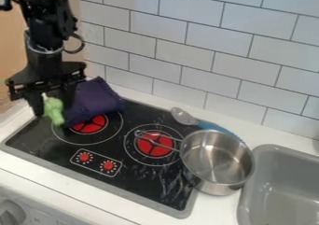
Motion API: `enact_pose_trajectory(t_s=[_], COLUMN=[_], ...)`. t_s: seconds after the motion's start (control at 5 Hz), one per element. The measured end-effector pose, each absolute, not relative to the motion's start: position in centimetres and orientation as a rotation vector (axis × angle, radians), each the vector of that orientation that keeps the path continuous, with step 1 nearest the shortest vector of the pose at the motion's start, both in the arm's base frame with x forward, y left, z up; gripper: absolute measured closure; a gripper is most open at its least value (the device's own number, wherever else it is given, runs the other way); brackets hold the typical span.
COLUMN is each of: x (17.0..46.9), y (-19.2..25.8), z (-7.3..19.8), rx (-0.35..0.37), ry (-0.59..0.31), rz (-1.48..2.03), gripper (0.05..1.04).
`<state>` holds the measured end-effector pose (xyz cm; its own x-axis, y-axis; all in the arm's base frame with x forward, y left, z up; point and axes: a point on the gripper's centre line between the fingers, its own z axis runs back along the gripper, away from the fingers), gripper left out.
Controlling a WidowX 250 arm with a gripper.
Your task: Moved an object to the top center the burners
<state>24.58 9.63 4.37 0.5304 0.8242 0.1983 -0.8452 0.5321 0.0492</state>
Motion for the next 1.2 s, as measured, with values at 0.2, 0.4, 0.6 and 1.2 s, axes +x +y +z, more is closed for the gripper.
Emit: enact_pose_trajectory(t_s=[0.2,0.4,0.6,1.2], x=[26.2,27.7,29.1,31.2], y=[9.6,10.0,10.5,7.2], z=[5.8,7.1,7.8,6.5], rx=[0.129,0.116,0.112,0.097], ry=[-0.204,-0.253,-0.289,-0.26], rz=[0.997,1.0,1.001,0.917], gripper=[0.539,0.539,0.539,0.539])
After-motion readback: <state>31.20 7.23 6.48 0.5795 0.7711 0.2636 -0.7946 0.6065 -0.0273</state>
